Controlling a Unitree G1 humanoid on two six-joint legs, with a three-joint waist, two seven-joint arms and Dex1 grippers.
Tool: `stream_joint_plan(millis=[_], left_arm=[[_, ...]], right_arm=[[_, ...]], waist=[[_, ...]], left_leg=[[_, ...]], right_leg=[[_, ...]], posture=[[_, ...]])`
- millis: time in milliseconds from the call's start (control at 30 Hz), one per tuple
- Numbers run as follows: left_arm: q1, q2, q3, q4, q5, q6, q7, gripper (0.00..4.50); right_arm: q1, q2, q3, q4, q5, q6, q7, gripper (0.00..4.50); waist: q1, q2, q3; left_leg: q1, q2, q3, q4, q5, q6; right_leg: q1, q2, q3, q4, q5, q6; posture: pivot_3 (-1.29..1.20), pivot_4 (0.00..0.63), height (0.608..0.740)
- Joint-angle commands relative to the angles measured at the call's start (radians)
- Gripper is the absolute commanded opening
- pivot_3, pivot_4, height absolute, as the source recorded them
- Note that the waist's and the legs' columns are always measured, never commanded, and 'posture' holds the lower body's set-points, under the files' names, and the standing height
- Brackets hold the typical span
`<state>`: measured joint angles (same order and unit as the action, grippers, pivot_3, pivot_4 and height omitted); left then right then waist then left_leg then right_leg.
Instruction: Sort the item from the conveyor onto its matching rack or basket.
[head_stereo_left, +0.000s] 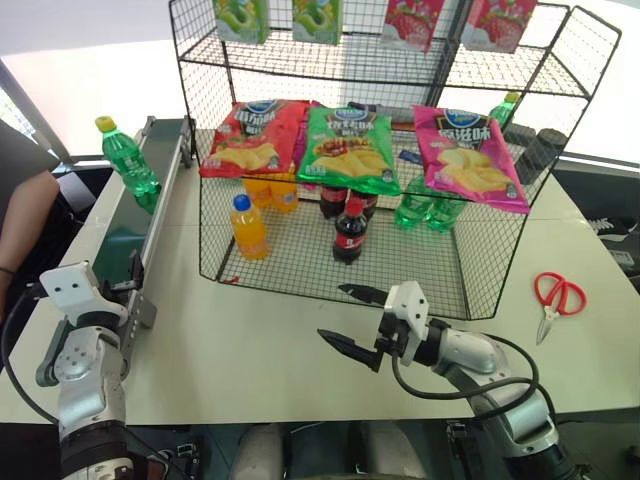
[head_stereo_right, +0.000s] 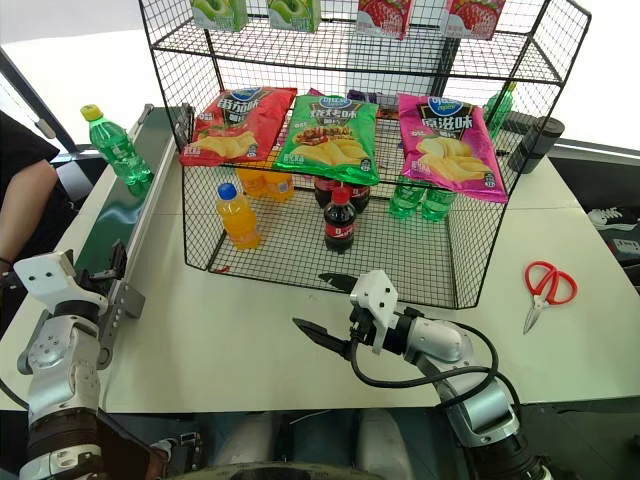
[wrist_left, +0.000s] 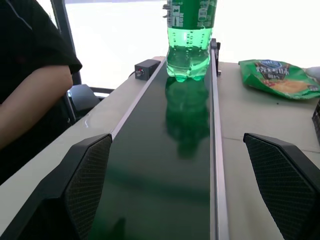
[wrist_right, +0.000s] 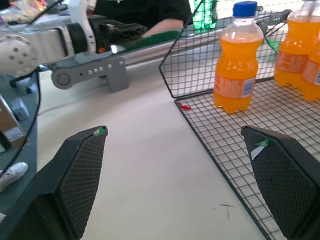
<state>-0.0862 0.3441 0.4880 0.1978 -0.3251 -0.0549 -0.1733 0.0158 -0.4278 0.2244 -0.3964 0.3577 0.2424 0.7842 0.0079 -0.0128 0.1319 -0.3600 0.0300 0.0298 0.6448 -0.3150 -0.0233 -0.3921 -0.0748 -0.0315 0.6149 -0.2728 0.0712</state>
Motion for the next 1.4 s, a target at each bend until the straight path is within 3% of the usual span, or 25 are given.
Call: stream_joint_plan(millis=[33,1033,1200,1400], left_arm=[[-0.007,0.004,0.012,-0.024,0.007,-0.019,0.021,4.50],[-0.051,0.007,0.004,0.060,0.033,-0.073,0.066,4.50],[-0.056,0.007,0.006,0.070,0.030,-0.081,0.063,2.99],[-0.054,0.016,0.006,0.066,0.036,-0.087,0.065,2.99]], right_arm=[[-0.006,0.012,0.001,-0.009,0.009,-0.033,0.014,4.46],[-0.038,0.028,0.011,-0.005,0.034,-0.018,0.038,4.46],[-0.044,0.026,0.007,-0.015,0.041,-0.001,0.040,4.50],[-0.042,0.023,0.004,-0.028,0.044,0.012,0.041,4.50]], waist=[[-0.001,0.000,0.000],[0.000,-0.001,0.000],[0.003,-0.001,0.000],[0.003,-0.001,0.000]], left_leg=[[0.000,0.000,0.000,0.000,0.000,0.000],[0.000,-0.001,0.000,0.000,0.000,0.000],[0.000,-0.001,0.000,0.000,0.000,0.000],[0.000,-0.002,0.000,0.000,0.000,0.000]], right_leg=[[0.000,0.000,0.000,0.000,0.000,0.000],[0.000,-0.001,0.000,0.000,0.000,0.000],[0.000,-0.001,-0.001,0.000,0.000,0.000],[0.000,-0.002,-0.001,0.000,0.000,0.000]], posture=[[0.00,0.150,0.740],[0.00,0.150,0.740],[0.00,0.150,0.740],[0.00,0.150,0.740]])
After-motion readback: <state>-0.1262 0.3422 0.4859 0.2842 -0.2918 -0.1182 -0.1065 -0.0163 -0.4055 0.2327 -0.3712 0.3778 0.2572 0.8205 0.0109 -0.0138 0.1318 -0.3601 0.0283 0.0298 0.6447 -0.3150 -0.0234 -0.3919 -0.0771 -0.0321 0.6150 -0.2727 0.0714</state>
